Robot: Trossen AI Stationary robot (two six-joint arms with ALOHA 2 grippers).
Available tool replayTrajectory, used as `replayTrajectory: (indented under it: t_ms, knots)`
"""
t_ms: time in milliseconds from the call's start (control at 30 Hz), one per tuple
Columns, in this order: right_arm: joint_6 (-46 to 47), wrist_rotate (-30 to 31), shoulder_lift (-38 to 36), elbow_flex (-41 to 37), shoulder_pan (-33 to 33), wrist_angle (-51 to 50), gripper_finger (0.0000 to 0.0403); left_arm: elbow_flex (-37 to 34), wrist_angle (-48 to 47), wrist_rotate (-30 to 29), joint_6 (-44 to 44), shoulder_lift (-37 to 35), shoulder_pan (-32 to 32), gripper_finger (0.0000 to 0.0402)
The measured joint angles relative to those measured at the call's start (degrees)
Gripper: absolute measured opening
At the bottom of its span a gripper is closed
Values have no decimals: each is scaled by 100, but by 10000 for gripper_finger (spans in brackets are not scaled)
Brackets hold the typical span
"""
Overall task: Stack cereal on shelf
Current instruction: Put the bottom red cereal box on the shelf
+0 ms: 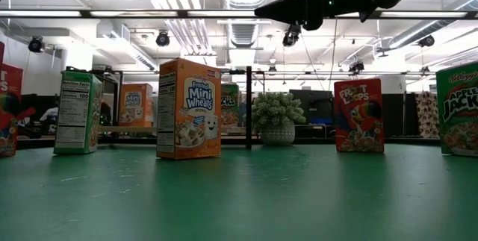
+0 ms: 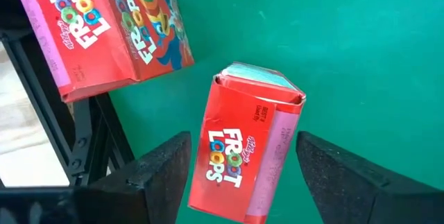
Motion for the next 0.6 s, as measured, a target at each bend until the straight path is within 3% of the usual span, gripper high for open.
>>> replayTrajectory:
  t_ms: [600]
  knots:
    - [57,4,-4,-2,0,-2,9,-107,12,-107,146,0,0,261]
